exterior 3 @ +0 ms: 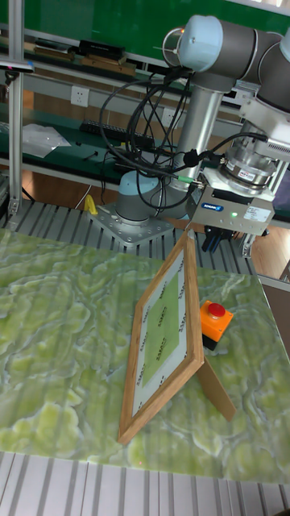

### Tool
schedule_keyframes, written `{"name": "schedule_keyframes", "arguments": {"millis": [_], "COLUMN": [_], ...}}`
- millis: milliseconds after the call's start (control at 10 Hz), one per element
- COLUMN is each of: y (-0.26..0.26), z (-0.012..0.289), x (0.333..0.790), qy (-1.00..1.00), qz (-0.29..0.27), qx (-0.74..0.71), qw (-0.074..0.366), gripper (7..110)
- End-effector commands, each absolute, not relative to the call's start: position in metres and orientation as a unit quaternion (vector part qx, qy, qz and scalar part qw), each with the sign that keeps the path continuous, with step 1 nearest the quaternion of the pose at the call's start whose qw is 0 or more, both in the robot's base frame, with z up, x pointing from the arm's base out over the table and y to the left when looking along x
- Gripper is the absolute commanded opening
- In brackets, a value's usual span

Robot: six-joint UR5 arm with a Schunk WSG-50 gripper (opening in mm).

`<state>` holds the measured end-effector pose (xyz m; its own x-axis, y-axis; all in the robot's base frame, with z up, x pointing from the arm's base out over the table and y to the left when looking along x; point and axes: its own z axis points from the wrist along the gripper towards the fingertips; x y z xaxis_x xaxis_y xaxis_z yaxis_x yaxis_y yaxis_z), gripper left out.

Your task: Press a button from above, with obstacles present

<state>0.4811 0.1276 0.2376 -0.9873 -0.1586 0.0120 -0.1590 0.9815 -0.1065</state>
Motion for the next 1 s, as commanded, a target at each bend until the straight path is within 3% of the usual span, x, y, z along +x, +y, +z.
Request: {"name": "schedule_keyframes", "arguments": {"millis": [0,600,700,900], "y": [0.132,0.141,0.13,0.167], "z": [0.238,0.237,0.238,0.256], "x": [0.487,0.477,0.48,0.503], "qy": [-0.994,-0.996,-0.993,-0.992], "qz": [0.045,0.026,0.049,0.046], "qx": [0.094,0.086,0.104,0.121], "qw": [-0.009,0.009,0.005,0.001], "gripper": [7,7,7,7]}}
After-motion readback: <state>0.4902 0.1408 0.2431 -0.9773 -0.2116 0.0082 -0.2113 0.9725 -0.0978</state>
